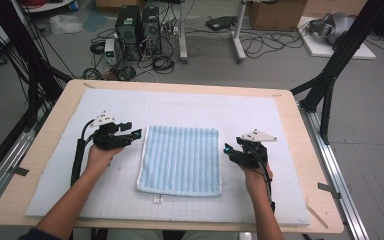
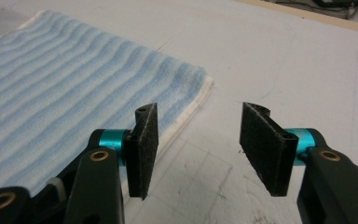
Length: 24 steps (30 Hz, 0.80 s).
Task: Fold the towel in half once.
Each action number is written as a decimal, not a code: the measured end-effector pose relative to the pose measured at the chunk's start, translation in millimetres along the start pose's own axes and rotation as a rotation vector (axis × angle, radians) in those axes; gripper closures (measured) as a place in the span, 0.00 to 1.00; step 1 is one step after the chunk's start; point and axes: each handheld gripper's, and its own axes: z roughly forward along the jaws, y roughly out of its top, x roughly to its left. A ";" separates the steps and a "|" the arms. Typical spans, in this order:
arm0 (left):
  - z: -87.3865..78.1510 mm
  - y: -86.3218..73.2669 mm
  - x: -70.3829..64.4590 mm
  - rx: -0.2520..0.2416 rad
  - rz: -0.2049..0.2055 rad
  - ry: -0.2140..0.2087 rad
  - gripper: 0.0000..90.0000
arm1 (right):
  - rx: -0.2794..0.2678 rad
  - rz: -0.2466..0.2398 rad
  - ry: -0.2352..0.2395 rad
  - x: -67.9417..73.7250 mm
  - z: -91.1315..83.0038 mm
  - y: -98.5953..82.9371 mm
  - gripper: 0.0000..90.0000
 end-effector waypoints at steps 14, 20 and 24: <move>-13.0 -0.6 -6.1 -0.062 0.015 -0.070 0.20 | -0.050 -0.017 -0.067 -7.2 -7.6 -11.6 0.15; -13.1 -1.2 -8.3 -0.051 0.020 -0.077 0.21 | -0.066 -0.016 -0.049 -8.3 -7.4 -10.9 0.13; -11.5 -2.5 -9.2 -0.042 0.021 -0.073 0.21 | -0.066 -0.007 -0.034 -7.5 -8.7 -11.1 0.13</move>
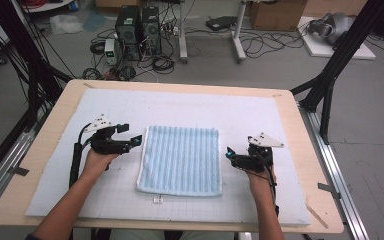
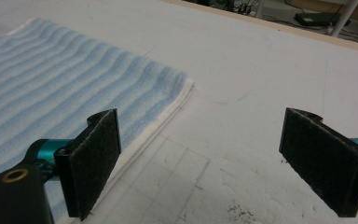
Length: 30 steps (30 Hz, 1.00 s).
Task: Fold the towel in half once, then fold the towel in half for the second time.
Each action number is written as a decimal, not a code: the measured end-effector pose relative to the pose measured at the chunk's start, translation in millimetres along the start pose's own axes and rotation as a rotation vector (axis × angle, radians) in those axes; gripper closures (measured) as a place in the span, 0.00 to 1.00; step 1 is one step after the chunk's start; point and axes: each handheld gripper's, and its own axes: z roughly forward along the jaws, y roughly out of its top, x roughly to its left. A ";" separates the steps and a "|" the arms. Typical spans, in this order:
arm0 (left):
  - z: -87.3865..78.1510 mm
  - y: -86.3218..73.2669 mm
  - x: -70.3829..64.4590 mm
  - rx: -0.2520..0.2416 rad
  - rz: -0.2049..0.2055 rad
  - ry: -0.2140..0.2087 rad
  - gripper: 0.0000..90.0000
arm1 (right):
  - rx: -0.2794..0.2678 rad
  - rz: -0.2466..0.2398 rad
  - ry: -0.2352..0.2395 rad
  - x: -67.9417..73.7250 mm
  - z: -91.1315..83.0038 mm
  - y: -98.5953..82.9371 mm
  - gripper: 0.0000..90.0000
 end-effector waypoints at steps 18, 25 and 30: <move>6.3 -2.1 6.1 0.007 -0.050 -0.005 0.20 | 0.029 0.004 0.018 0.7 3.5 -3.0 0.13; 11.7 4.5 0.5 0.022 -0.029 -0.005 0.20 | 0.028 -0.003 0.028 2.1 3.5 -2.7 0.13; 19.7 14.0 -0.7 0.051 -0.002 -0.008 0.25 | 0.025 0.003 0.038 2.0 2.6 -2.7 0.13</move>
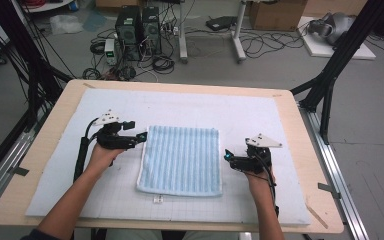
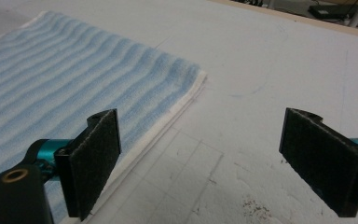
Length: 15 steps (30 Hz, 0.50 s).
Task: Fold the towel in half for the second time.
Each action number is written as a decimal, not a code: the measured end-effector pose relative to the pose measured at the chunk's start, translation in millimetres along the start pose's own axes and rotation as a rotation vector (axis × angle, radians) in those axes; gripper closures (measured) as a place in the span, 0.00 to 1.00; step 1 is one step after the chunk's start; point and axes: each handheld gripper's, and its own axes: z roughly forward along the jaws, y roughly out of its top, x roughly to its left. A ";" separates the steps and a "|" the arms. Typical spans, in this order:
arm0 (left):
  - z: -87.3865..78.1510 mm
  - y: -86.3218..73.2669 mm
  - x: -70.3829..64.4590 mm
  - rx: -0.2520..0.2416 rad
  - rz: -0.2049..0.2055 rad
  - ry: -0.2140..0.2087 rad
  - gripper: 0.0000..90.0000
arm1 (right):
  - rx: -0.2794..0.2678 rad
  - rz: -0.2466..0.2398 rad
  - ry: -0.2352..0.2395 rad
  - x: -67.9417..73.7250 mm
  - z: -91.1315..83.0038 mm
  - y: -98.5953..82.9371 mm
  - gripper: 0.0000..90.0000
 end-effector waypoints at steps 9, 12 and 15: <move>31.2 12.2 17.2 0.115 0.028 0.114 0.32 | 0.009 0.003 0.020 0.9 2.3 -0.2 0.13; 43.2 12.8 23.5 0.151 0.029 0.106 0.33 | 0.011 0.004 0.022 0.6 2.7 -0.5 0.13; 52.2 14.9 26.0 0.181 0.029 0.099 0.34 | 0.010 0.004 0.020 -0.4 2.5 -0.6 0.13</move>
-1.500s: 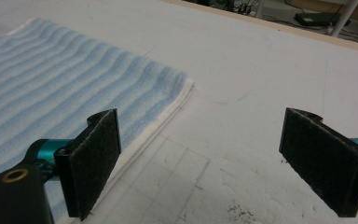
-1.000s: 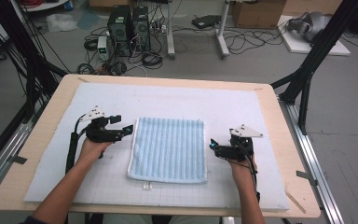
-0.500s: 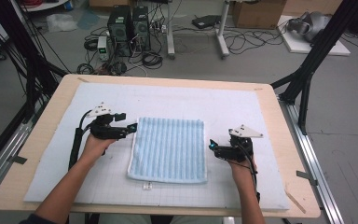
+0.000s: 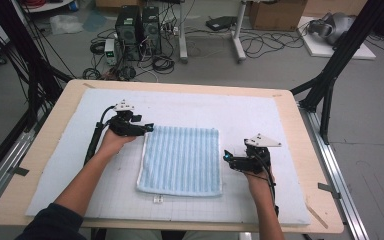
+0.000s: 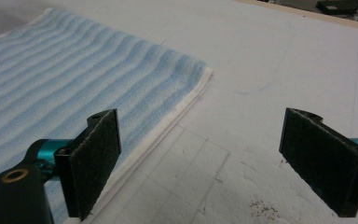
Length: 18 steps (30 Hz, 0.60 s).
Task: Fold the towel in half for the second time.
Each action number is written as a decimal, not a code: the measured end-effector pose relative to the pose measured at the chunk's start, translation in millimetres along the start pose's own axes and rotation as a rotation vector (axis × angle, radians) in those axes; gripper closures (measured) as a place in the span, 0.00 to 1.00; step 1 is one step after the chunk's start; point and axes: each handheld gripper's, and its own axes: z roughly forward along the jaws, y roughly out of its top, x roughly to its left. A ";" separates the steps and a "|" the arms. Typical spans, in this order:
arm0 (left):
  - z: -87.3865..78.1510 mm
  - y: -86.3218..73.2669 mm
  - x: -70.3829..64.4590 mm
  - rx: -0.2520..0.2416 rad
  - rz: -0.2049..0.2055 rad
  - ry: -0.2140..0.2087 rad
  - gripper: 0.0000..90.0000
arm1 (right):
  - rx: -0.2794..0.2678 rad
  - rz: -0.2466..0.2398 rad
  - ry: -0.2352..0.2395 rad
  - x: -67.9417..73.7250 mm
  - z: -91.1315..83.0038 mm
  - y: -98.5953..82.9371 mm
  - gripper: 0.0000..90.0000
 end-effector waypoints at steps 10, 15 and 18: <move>19.3 -11.4 2.1 0.093 0.006 -0.006 0.50 | 0.018 0.006 0.010 1.1 1.8 -0.7 0.13; 22.1 -12.7 -2.9 0.111 0.050 -0.029 0.66 | 0.021 0.007 0.007 0.5 2.3 -1.0 0.13; 22.2 -12.8 -4.2 0.118 0.053 -0.043 0.75 | 0.023 0.009 0.007 0.8 2.8 -1.2 0.13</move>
